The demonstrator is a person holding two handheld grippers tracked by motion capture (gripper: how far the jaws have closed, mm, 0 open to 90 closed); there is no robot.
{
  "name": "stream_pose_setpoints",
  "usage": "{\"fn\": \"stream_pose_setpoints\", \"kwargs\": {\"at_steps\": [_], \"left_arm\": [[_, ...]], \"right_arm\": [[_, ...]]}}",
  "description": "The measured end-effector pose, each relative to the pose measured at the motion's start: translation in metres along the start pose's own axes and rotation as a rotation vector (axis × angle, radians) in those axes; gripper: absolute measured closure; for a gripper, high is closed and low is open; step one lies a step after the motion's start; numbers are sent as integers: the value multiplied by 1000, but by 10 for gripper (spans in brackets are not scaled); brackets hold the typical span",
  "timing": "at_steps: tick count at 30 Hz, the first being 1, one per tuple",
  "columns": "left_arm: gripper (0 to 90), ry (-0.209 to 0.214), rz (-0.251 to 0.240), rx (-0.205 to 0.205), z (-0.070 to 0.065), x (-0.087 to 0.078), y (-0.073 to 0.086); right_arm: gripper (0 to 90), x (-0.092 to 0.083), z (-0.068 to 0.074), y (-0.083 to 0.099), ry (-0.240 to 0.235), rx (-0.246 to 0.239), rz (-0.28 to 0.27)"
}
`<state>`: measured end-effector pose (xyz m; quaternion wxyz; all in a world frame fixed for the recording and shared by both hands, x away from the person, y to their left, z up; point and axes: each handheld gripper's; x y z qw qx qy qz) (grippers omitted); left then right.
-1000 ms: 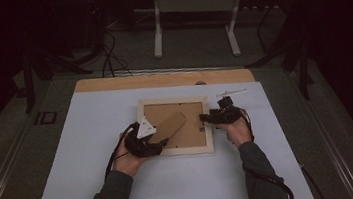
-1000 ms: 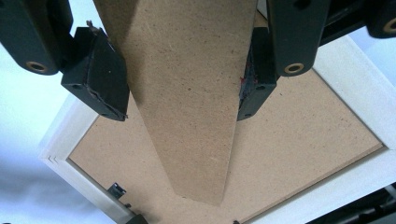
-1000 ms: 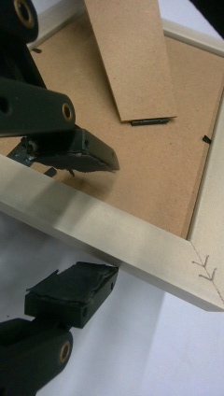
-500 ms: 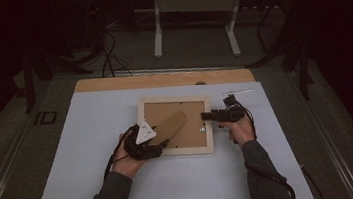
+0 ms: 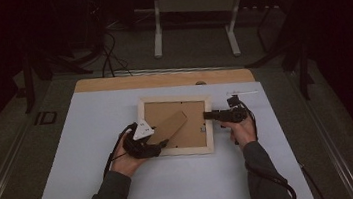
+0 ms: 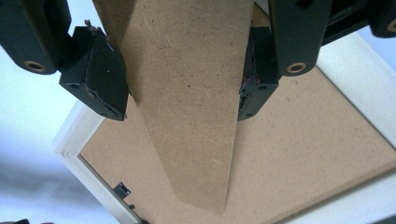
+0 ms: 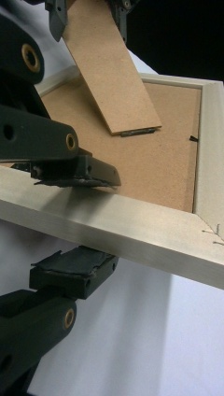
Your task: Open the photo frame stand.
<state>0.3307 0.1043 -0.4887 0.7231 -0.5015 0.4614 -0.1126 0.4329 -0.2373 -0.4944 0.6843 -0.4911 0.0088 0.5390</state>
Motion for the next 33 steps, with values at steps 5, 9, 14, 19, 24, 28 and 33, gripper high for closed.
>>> {"fn": "stream_pose_setpoints", "kwargs": {"at_steps": [5,9,14,19,24,28,33], "left_arm": [[404,70,6,-88,8,0,1],[446,172,1,-225,20,1,4],[509,217,38,-315,28,6,6],[537,207,58,-324,28,6,6],[568,199,60,-311,27,5,5],[580,198,67,-297,27,4,5],[586,193,73,-282,27,4,3]], "right_arm": [[585,0,1,0,4,-1,-7],[588,-1,3,0,5,-5,-13],[589,-2,5,0,10,-15,-15],[589,-2,6,-1,9,-22,-19],[591,-3,8,-1,13,-36,-20],[593,-4,10,-2,17,-38,-22],[596,-5,11,-3,21,-48,-30]]}}
Point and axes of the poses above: each handheld gripper's, and its own axes: x roughly forward along the jaws, y roughly out of its underside, z roughly to its left, and after that the axes turned 2 degrees about x, right-handed
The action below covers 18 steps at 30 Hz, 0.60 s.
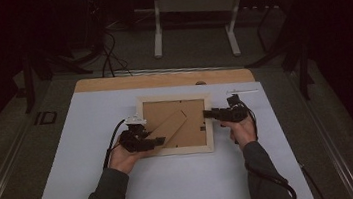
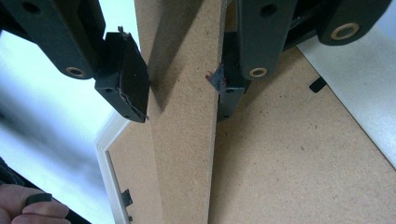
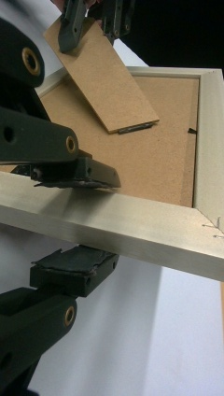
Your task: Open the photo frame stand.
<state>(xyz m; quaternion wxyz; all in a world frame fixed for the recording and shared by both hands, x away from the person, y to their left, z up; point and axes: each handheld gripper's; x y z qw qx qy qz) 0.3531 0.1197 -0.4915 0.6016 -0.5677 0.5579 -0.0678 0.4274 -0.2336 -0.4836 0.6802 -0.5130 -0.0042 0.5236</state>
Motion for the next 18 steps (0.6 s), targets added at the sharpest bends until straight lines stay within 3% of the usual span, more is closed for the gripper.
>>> {"fn": "stream_pose_setpoints", "kwargs": {"at_steps": [18], "left_arm": [[625,-20,0,33,-1,0,-2]], "right_arm": [[612,-11,8,-5,8,-39,-26]]}}
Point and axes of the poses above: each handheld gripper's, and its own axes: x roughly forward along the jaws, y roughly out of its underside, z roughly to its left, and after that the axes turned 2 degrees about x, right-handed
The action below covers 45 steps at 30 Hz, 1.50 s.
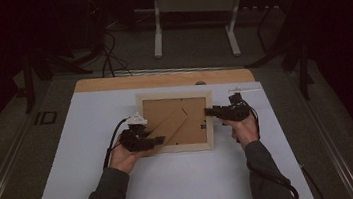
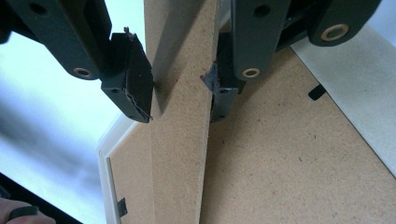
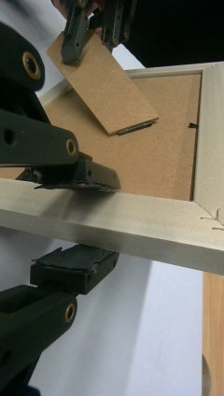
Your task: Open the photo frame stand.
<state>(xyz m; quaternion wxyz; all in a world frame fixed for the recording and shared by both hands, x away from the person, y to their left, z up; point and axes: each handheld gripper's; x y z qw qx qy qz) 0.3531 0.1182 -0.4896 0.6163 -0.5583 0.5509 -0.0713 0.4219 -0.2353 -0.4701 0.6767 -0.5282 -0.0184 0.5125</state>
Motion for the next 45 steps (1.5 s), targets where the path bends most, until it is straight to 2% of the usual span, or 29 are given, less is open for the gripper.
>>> {"fn": "stream_pose_setpoints", "kwargs": {"at_steps": [6,9,15,31,45], "left_arm": [[640,-20,4,8,-1,0,-2],[648,-45,2,12,-1,0,-3],[663,-59,1,17,-1,0,-5],[676,-106,5,25,-1,0,-11],[708,-128,-8,22,-3,1,-16]], "right_arm": [[619,-4,4,-3,6,-18,-13],[624,-7,8,-6,8,-38,-23],[627,-10,13,-9,22,-67,-28],[624,-10,17,-13,43,-90,-52],[612,-11,22,-20,65,-118,-59]]}}
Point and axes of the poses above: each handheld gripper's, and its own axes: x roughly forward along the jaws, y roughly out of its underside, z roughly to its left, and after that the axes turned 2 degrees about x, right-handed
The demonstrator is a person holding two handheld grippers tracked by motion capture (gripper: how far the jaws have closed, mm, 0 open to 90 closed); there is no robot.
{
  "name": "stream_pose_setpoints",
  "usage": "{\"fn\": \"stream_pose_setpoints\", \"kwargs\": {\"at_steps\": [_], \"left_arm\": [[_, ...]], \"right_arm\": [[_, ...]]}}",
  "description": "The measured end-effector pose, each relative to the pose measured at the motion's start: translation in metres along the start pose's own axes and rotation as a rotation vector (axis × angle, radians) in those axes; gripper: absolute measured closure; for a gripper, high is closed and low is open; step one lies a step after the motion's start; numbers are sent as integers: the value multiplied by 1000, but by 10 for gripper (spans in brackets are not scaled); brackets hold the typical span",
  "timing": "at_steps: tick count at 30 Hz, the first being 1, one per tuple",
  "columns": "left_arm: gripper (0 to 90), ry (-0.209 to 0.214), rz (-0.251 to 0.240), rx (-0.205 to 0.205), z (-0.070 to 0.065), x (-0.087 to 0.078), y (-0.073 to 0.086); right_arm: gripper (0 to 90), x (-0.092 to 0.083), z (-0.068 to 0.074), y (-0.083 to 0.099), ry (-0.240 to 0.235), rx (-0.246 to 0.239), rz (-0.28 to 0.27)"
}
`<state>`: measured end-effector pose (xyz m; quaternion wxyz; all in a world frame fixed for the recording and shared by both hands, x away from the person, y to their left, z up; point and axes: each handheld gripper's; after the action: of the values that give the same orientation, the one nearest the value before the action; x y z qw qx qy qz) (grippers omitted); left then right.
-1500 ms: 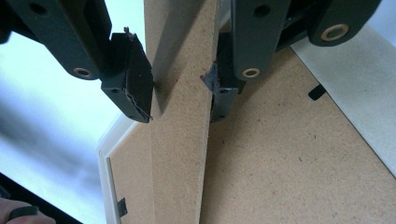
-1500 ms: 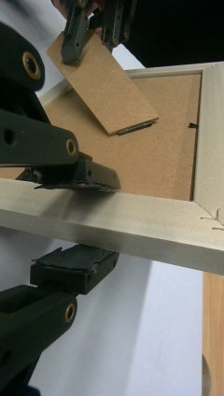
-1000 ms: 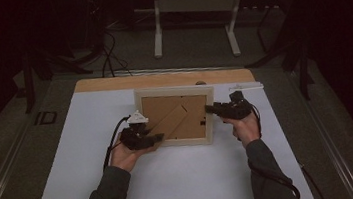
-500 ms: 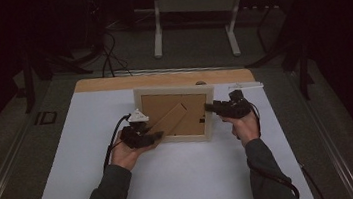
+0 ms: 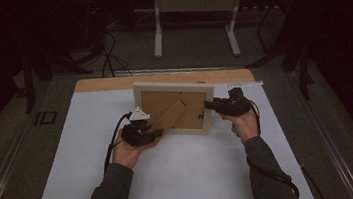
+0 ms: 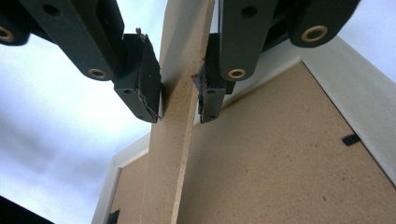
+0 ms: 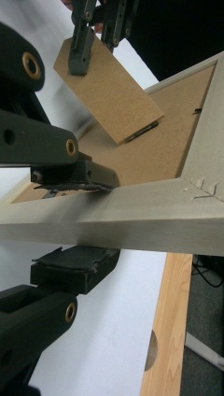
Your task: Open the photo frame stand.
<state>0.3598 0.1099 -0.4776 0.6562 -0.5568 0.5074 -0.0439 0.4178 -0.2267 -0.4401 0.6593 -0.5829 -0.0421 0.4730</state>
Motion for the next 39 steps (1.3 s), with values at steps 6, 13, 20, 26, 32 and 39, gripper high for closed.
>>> {"fn": "stream_pose_setpoints", "kwargs": {"at_steps": [6,13,20,26,32,39], "left_arm": [[710,-11,-13,-11,0,1,-1],[713,-21,-20,-6,-4,2,-2],[718,-33,-15,10,-7,5,-2],[719,-59,-14,7,-7,8,-2],[724,-80,-14,6,-7,9,-2],[729,-78,-15,0,-9,10,-2]], "right_arm": [[608,0,2,-5,14,-10,-10],[599,2,3,-9,25,-10,-13],[585,3,2,-8,44,-18,-10],[578,3,2,-8,49,-23,-19],[575,4,4,-9,51,-36,-21],[573,4,6,-9,55,-45,-25]]}}
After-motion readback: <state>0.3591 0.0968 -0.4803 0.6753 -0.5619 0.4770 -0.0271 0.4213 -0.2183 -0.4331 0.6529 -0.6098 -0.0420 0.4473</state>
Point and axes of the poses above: each handheld gripper's, and its own axes: x roughly forward along the jaws, y roughly out of its underside, z roughly to its left, and after that the axes turned 2 degrees about x, right-handed
